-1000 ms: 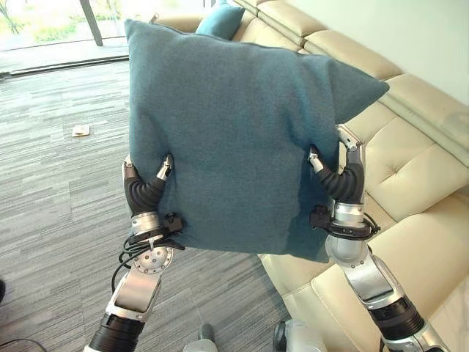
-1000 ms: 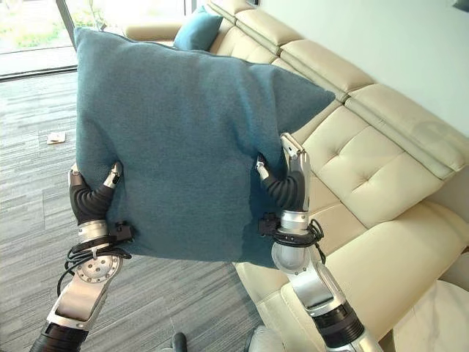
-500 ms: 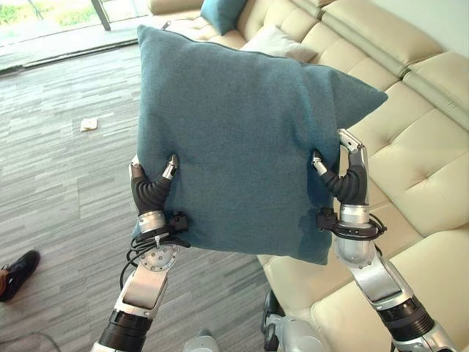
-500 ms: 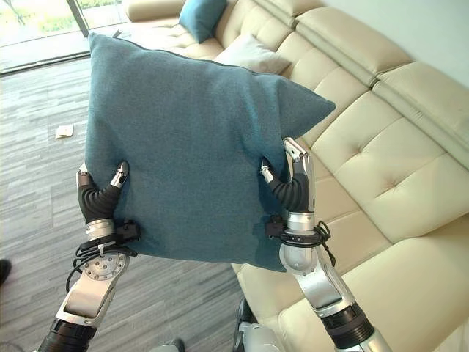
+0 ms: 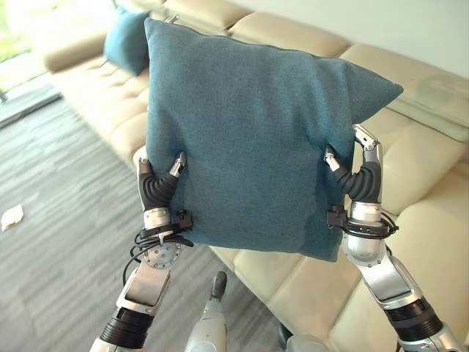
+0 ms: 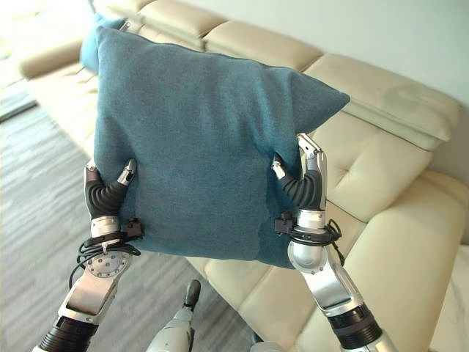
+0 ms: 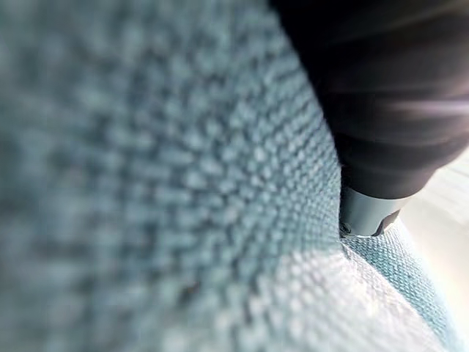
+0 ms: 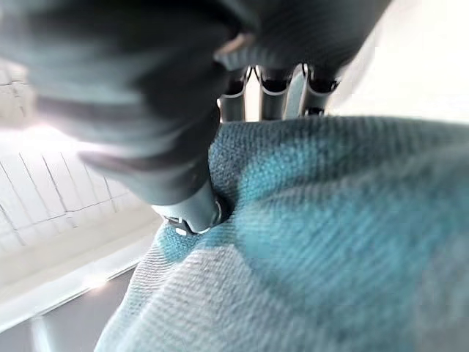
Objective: Pick up all the scattered cushions and arrange them neatly on the sofa.
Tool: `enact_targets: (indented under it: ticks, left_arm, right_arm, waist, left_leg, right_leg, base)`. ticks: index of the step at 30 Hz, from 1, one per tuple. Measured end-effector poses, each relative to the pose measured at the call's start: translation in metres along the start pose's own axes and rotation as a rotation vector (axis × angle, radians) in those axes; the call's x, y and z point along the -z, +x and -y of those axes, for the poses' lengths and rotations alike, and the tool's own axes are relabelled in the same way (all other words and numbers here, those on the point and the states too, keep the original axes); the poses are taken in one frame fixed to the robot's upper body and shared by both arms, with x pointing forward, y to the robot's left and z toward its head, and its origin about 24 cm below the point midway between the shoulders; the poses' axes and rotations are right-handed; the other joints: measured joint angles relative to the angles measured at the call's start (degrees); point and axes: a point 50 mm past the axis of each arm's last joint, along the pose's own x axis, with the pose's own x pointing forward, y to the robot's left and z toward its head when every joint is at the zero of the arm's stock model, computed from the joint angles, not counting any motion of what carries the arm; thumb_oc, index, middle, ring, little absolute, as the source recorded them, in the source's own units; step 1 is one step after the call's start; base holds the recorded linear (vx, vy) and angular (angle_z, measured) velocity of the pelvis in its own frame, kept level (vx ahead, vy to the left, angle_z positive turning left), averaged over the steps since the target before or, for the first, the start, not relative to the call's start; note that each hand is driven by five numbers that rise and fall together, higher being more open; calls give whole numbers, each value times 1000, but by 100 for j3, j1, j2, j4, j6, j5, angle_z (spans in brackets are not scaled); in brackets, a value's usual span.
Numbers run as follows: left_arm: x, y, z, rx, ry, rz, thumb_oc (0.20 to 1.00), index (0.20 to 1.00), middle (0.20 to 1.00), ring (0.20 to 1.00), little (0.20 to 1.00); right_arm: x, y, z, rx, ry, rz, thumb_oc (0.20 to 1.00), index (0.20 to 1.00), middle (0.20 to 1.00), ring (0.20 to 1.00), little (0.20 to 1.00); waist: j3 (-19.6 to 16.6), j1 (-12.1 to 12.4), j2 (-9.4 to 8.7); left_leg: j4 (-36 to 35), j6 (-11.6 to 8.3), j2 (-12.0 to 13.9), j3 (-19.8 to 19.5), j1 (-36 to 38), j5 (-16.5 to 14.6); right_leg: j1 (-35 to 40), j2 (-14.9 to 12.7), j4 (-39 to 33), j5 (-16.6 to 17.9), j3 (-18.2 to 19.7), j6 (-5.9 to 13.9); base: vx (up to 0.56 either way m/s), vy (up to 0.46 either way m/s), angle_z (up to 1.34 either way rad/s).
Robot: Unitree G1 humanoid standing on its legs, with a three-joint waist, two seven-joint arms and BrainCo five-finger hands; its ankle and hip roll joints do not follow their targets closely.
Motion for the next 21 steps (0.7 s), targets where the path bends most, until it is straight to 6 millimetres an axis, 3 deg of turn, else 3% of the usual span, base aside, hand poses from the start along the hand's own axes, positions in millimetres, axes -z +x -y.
enact_targets:
  ticks: [2, 3, 5, 9, 10, 11, 12, 15, 17, 18, 20, 21]
  left_arm:
    - [-2, 4, -2, -1, 9, 13, 200, 200, 200, 200, 200]
    - [-1, 4, -3, 2, 12, 10, 200, 200, 200, 200, 200]
    - [-1, 4, -2, 3, -1, 3, 200, 200, 200, 200, 200]
    - [2, 5, -8, 0, 7, -10, 200, 200, 200, 200, 200]
    - [5, 5, -11, -4, 20, -21, 200, 200, 200, 200, 200]
    - [7, 5, -12, -9, 25, -32, 200, 200, 200, 200, 200]
    - [29, -10, -16, -4, 72, -134, 200, 200, 200, 200, 200]
    - [49, -13, 2, 19, 85, -220, 200, 200, 200, 200, 200]
    - [54, -15, 19, 45, 76, -251, 200, 200, 200, 200, 200]
    - [54, -15, 23, 48, 74, -251, 200, 200, 200, 200, 200]
    - [53, -8, 39, 62, 69, -241, 200, 200, 200, 200, 200]
    - [51, 5, 51, 59, 77, -217, 200, 200, 200, 200, 200]
  right_arm:
    - [0, -1, -3, -5, 13, -11, 200, 200, 200, 200, 200]
    - [-1, -1, -4, -5, 17, -17, 200, 200, 200, 200, 200]
    - [-2, -1, -6, -2, 29, -17, 200, 200, 200, 200, 200]
    - [-5, 0, -12, -15, 58, -20, 200, 200, 200, 200, 200]
    - [-7, 0, -19, -27, 77, -19, 200, 200, 200, 200, 200]
    - [-8, 1, -21, -33, 80, -18, 200, 200, 200, 200, 200]
    - [-4, -1, -35, -83, 87, -53, 200, 200, 200, 200, 200]
    - [13, 1, -42, -108, 22, -90, 200, 200, 200, 200, 200]
    - [30, 3, -42, -113, -54, -140, 200, 200, 200, 200, 200]
    - [34, 4, -40, -110, -77, -150, 200, 200, 200, 200, 200]
    - [47, 14, -40, -103, -160, -168, 200, 200, 200, 200, 200]
    - [54, 28, -43, -94, -213, -165, 200, 200, 200, 200, 200]
  waist:
    - [2, -65, -115]
    - [10, -68, -178]
    - [9, -51, -191]
    - [-33, 49, -324]
    - [-23, 172, -314]
    - [-11, 226, -254]
    - [-67, 297, -168]
    - [-138, 104, -236]
    - [-160, 93, -211]
    - [-172, 91, -188]
    - [-146, 107, -82]
    - [-115, 107, -63]
  left_leg:
    - [-166, 73, -145, 197, 147, 173]
    - [-272, 191, -243, 413, 286, 256]
    - [-385, 333, -340, 910, 457, 355]
    - [-688, 367, -289, 1757, 567, 385]
    - [-906, 427, -124, 2271, 675, 428]
    - [-972, 501, -29, 2417, 702, 481]
    - [-990, 520, 351, 3064, 931, 537]
    - [-988, 420, 421, 3027, 882, 597]
    - [-988, 305, 494, 2881, 743, 771]
    - [-987, 298, 516, 2831, 683, 820]
    - [-905, 331, 603, 2705, 354, 1210]
    - [-673, 324, 637, 2668, -21, 1219]
  right_leg:
    - [-313, 148, 387, -231, 20, 298]
    - [-223, 215, 243, -172, 93, 227]
    - [-221, 56, 119, -40, 335, 290]
    - [-790, -118, 118, 87, 401, 249]
    - [-1108, -192, 139, 302, -333, 32]
    - [-1148, -231, 164, 341, -687, 92]
    - [-1341, -455, 472, 296, -3001, 33]
    - [-1305, -398, 196, 696, -2999, 348]
    - [-1354, -255, 7, 1135, -2941, 233]
    - [-1388, -220, -13, 1198, -2950, 177]
    - [-1666, -69, -50, 1382, -2986, 99]
    - [-2019, -74, 129, 1434, -2981, 9]
  base:
    - [214, 217, -144]
    - [220, 214, -114]
    - [127, 144, -113]
    - [34, 86, -125]
    - [9, 89, -167]
    - [16, 71, -246]
    - [37, 52, -184]
    - [-73, 1, -57]
    - [-163, -17, -8]
    - [-298, -18, 2]
    - [-269, -27, -5]
    - [-200, -48, -2]
